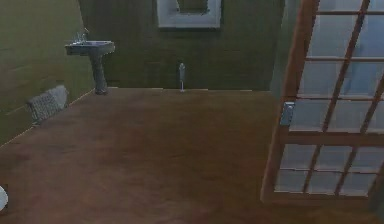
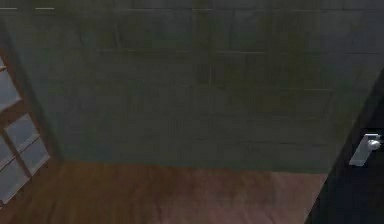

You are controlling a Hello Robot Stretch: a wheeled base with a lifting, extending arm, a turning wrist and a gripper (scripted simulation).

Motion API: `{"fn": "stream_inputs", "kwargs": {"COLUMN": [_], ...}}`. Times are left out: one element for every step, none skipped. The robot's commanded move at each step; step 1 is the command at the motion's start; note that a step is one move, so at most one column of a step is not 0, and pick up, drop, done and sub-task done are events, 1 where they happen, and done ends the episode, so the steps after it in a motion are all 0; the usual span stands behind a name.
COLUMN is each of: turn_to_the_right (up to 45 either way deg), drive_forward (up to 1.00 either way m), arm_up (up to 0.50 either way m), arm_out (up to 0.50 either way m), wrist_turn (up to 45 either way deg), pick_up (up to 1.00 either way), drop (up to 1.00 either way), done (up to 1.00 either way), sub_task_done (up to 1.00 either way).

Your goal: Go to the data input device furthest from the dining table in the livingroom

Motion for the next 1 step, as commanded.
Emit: {"fn": "stream_inputs", "kwargs": {"turn_to_the_right": [0.0], "drive_forward": [1.0], "arm_up": [0.0], "arm_out": [0.0], "wrist_turn": [0.0], "pick_up": [0.0], "drop": [0.0], "done": [0.0], "sub_task_done": [0.0]}}
